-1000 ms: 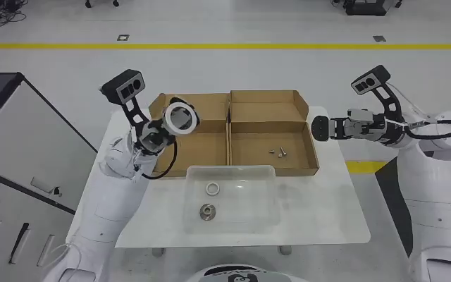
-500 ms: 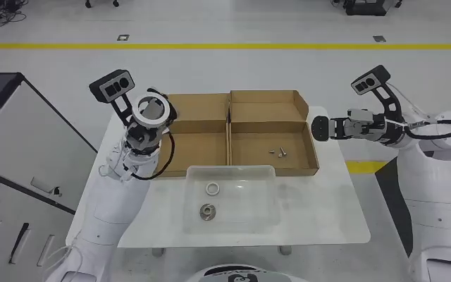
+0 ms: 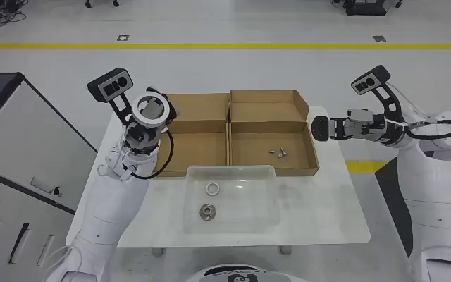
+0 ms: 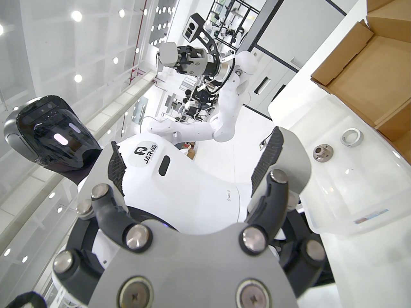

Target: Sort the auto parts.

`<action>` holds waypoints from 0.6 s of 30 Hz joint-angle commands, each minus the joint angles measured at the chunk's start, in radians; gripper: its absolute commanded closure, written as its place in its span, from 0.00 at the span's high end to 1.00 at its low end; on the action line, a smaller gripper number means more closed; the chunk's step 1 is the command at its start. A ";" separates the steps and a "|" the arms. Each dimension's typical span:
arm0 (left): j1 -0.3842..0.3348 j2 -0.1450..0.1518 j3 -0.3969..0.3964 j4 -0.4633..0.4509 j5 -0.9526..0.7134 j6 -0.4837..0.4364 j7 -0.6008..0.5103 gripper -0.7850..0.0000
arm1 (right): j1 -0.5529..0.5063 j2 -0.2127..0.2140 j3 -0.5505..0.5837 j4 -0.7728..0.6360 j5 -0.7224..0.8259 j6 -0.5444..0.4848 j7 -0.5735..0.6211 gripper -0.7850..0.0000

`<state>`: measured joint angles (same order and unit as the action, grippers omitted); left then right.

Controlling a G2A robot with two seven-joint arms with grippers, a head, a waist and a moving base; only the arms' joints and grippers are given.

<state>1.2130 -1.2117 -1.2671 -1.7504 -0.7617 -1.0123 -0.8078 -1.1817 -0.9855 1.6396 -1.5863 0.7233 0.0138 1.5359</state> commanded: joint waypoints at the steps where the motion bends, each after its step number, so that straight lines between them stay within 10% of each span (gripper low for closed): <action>1: 0.004 0.000 -0.004 -0.005 0.007 0.018 0.017 0.00 | 0.000 0.000 0.000 0.000 0.000 0.000 0.000 1.00; 18: 0.044 0.044 -0.152 0.051 0.390 0.335 -0.110 0.00 | 0.000 0.000 0.000 0.000 0.000 0.000 0.000 1.00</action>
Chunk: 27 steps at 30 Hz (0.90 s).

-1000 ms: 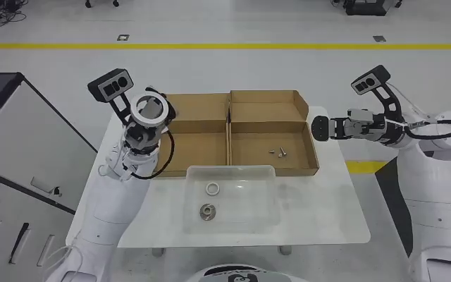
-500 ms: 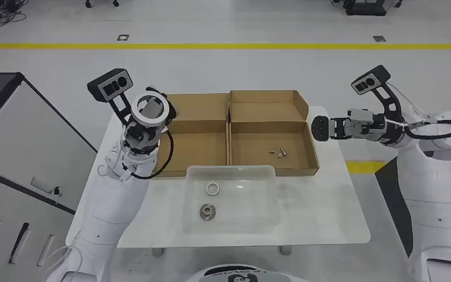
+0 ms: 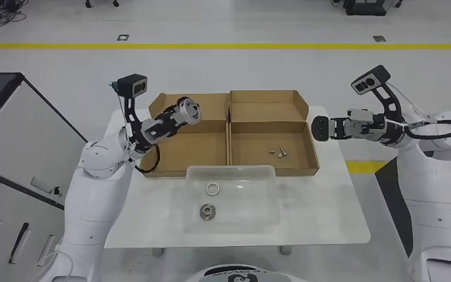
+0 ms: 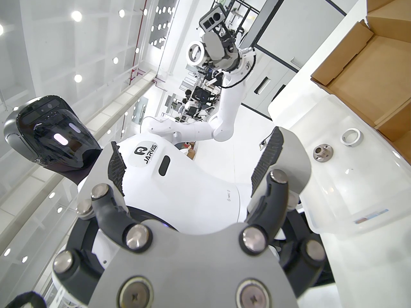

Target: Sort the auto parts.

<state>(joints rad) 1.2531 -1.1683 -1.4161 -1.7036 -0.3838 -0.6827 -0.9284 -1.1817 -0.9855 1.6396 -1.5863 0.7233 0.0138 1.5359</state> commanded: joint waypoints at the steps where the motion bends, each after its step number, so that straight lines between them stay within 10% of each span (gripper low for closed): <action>1: 0.004 0.001 -0.003 0.007 0.015 0.006 0.019 0.00 | 0.000 0.000 0.000 0.000 0.000 0.000 0.000 1.00; 27: -0.182 0.042 0.042 0.206 0.834 0.118 -0.021 0.00 | 0.000 0.000 0.000 0.000 0.000 0.000 0.000 1.00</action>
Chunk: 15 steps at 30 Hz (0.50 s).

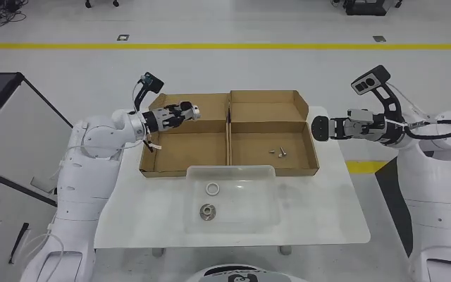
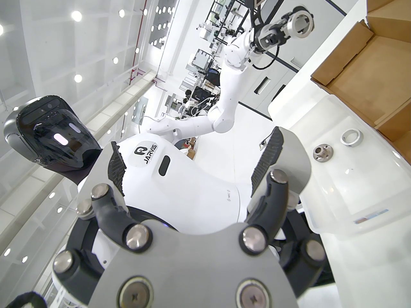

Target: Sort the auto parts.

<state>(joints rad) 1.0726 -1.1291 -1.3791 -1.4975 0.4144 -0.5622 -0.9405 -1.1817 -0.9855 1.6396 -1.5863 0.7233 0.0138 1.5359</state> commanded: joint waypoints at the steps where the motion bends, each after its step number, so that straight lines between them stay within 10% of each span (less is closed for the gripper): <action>1: -0.006 0.005 0.013 -0.001 0.066 -0.008 -0.023 0.00 | 0.000 0.000 0.000 0.000 0.000 0.000 0.000 1.00; 15: -0.213 -0.025 0.282 0.196 0.294 -0.074 -0.032 0.00 | 0.000 0.000 0.000 0.000 0.000 0.000 0.000 1.00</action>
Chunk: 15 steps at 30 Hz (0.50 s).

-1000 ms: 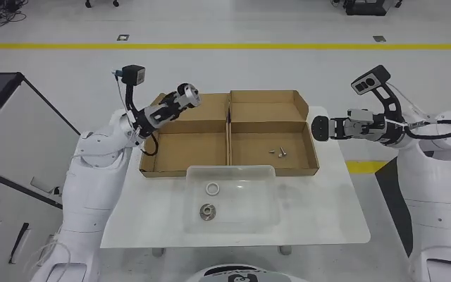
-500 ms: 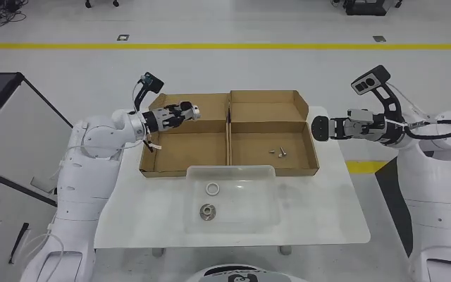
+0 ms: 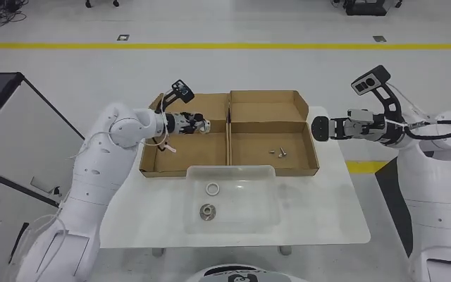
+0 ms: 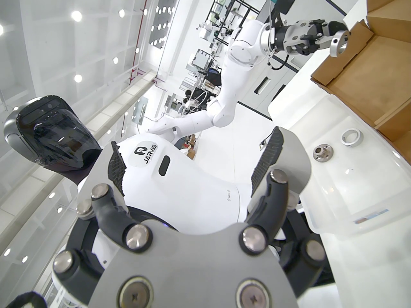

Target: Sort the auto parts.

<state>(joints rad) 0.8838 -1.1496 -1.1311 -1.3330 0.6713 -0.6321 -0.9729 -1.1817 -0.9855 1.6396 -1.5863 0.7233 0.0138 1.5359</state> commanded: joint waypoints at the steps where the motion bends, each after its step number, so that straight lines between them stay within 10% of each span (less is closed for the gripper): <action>1: -0.043 -0.009 0.057 0.057 0.061 -0.009 0.004 0.00 | 0.000 0.000 0.000 0.000 0.000 0.000 0.000 1.00; 15: -0.220 -0.085 0.324 0.353 0.275 -0.046 0.084 0.00 | 0.000 0.000 0.000 0.000 0.000 0.000 0.000 1.00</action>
<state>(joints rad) 0.6726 -1.2276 -0.8276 -1.0036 0.9344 -0.6770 -0.8977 -1.1817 -0.9855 1.6396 -1.5863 0.7233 0.0138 1.5359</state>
